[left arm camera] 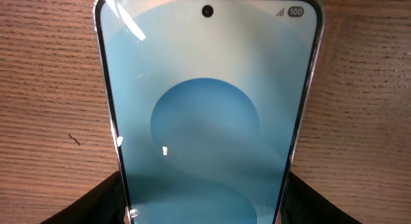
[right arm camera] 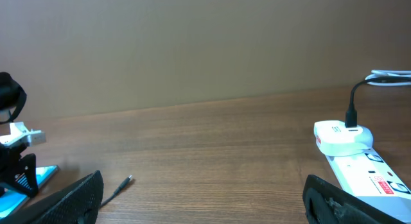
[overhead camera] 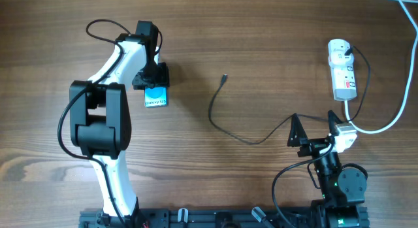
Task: Plug charger to phone and switch on socket
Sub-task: 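Lower the left gripper and grasp the phone's bottom edge, then lift the phone with the left gripper and tilt it upright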
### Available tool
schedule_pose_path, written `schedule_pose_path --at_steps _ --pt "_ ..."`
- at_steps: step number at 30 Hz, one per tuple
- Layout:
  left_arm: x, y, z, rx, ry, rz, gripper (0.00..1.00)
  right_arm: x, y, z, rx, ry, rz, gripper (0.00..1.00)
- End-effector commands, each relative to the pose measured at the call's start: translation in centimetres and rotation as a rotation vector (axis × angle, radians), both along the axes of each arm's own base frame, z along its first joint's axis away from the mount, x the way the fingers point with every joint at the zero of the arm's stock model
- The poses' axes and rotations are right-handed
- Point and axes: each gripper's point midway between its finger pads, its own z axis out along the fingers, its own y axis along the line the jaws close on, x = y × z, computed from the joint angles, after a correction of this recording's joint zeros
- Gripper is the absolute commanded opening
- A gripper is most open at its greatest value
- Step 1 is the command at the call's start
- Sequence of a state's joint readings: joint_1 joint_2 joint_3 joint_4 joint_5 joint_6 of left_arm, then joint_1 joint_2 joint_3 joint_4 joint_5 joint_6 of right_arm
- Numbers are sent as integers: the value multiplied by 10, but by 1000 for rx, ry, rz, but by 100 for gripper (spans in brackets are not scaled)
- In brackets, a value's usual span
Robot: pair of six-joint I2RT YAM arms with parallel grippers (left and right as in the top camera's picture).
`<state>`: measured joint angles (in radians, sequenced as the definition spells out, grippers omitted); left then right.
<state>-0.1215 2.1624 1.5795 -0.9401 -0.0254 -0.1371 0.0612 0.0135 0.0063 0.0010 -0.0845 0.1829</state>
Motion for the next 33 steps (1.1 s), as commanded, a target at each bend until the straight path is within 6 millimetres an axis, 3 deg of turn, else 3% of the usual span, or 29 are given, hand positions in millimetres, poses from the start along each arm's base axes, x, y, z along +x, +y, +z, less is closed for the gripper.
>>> schedule_pose_path --at_steps 1,5,7,8,12,14,17,25,29,33 --pt "5 1 32 -14 -71 8 57 0 -1 1 3 -7 -6 100" --pt "8 1 48 -19 -110 8 57 0 -1 1 3 -7 -6 100" --pt "8 0 54 -21 -122 8 51 0 -1 1 3 -7 -6 100" --pt "8 0 56 -21 -127 8 46 0 -1 1 3 -7 -6 100" --pt "8 0 59 -23 -132 11 14 0 -1 1 3 -7 -6 100" --pt "8 0 59 -23 -133 16 4 0 -1 1 3 -7 -6 100" --pt "8 0 66 -30 -144 34 4 0 -1 1 3 -7 -6 100" --pt "6 -11 107 -119 -224 111 4 0 -1 1 3 -7 -6 100" --pt "-7 -35 110 -262 -158 104 4 0 -1 1 3 -7 -6 100" --pt "-18 -38 108 -297 -94 275 4 0 -1 1 3 -7 -6 100"
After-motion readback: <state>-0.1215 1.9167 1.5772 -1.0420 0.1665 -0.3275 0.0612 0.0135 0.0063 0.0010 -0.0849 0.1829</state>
